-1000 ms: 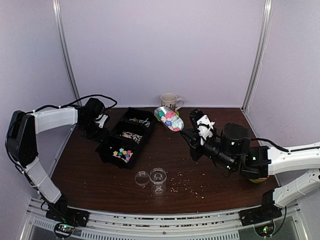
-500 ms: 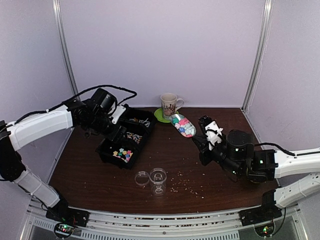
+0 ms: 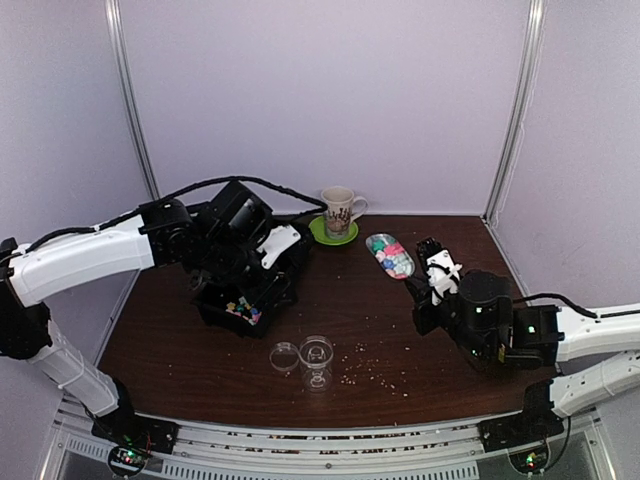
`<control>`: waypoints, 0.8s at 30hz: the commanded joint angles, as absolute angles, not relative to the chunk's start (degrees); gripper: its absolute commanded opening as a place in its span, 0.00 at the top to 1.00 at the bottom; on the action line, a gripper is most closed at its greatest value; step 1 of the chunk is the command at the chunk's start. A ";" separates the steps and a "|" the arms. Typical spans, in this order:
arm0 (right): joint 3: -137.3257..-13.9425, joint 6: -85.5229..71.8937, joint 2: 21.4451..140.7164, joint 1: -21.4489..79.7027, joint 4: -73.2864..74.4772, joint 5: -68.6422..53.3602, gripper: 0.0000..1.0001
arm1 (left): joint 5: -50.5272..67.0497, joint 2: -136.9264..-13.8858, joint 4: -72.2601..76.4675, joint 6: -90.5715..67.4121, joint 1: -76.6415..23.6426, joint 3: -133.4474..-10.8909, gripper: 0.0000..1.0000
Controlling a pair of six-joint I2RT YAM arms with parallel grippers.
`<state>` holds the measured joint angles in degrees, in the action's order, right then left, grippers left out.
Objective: Pack the candies
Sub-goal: Pick up the packing bottle from the center of the board.
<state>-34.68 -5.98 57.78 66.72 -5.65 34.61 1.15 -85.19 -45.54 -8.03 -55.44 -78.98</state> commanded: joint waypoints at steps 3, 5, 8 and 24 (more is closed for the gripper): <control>-33.82 -7.40 54.30 66.37 -5.48 40.45 1.00 | -0.91 -91.45 -49.47 -6.75 -60.20 -83.78 0.46; -33.83 -7.31 53.74 66.43 -5.16 41.26 1.00 | -1.65 -93.08 -50.39 -6.40 -61.05 -84.53 0.49; -33.43 -7.27 52.99 66.43 -4.77 42.20 1.00 | -1.41 -94.81 -50.80 -5.93 -62.21 -85.02 0.51; -33.23 -7.03 52.45 66.36 -5.02 42.67 1.00 | 2.85 -99.68 -49.95 -5.86 -63.10 -85.51 0.66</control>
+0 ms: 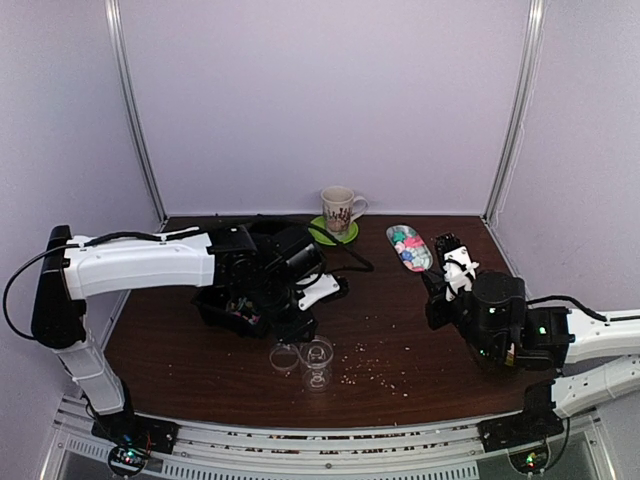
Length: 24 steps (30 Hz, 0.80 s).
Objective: Pack the candies
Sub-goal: Pick up the packing bottle from the center of the board.
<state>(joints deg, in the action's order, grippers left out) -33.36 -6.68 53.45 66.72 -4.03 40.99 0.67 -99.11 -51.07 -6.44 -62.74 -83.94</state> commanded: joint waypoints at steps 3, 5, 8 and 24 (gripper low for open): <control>-33.27 -7.03 52.47 66.31 -5.05 42.71 1.00 | 2.83 -100.22 -49.83 -5.81 -63.12 -85.60 0.67; -33.25 -6.88 52.47 66.29 -5.09 42.71 1.00 | 3.02 -100.72 -49.83 -5.86 -63.15 -85.69 0.68; -33.37 -6.77 52.47 66.29 -5.10 42.80 1.00 | 3.64 -101.48 -49.84 -5.72 -63.20 -85.78 0.71; -33.22 -6.59 52.55 66.35 -5.50 43.13 1.00 | 2.38 -102.85 -49.22 -5.12 -63.19 -86.60 0.99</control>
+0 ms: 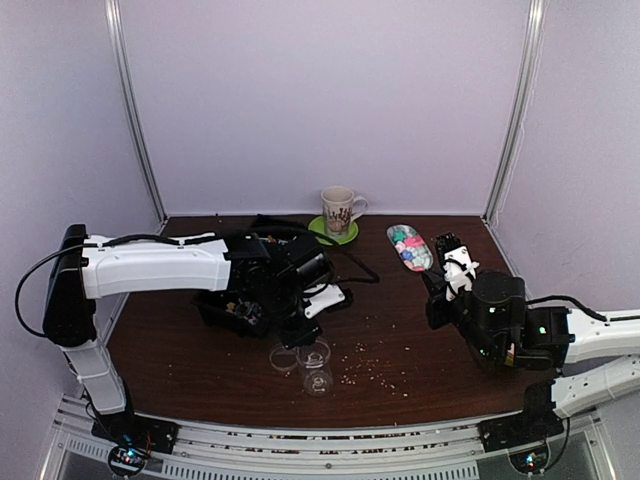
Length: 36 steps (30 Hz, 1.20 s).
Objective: Pack the candies
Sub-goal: Pick up the packing bottle from the center of the board, then place the packing bottle at the center of the board.
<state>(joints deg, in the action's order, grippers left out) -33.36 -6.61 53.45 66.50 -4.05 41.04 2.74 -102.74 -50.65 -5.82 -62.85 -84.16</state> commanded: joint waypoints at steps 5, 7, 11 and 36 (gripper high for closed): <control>-33.44 -6.33 51.89 66.28 -5.38 43.73 1.00 | -0.35 -103.28 -49.19 -4.35 -63.11 -88.10 1.00; -33.42 -6.25 51.57 66.31 -5.26 44.28 1.00 | -1.88 -104.01 -49.15 -4.00 -62.62 -88.97 1.00; -33.57 -6.47 51.26 66.04 -4.26 45.81 1.00 | -4.02 -106.38 -49.03 -4.35 -59.69 -91.45 1.00; -34.12 -7.75 50.68 65.15 -2.51 46.12 1.00 | 0.85 -129.31 -56.19 -2.48 -51.59 -122.85 1.00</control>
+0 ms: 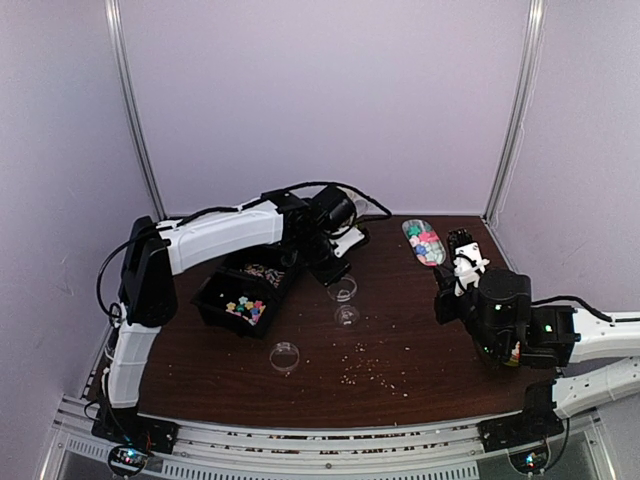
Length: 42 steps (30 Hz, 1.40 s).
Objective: Pack the candies
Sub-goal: Place the packing bottle at the center of the board, then place the fake candies in the packing bottle.
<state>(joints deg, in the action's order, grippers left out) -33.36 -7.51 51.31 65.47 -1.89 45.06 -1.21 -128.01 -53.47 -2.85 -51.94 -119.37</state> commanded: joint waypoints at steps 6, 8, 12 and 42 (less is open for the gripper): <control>-34.14 -7.49 51.24 65.07 -3.00 45.78 1.00 | 0.59 -129.35 -58.14 -3.21 -51.59 -123.54 1.00; -34.26 -7.43 51.51 65.12 -3.03 45.58 1.00 | 0.61 -129.52 -58.21 -3.57 -51.61 -123.49 1.00; -34.44 -7.38 51.85 65.04 -3.19 45.41 1.00 | 0.27 -130.18 -58.18 -4.47 -51.60 -124.10 0.97; -41.58 -1.33 54.48 64.98 5.36 31.91 1.00 | -4.61 -96.01 -50.00 -9.63 -40.58 -92.00 0.10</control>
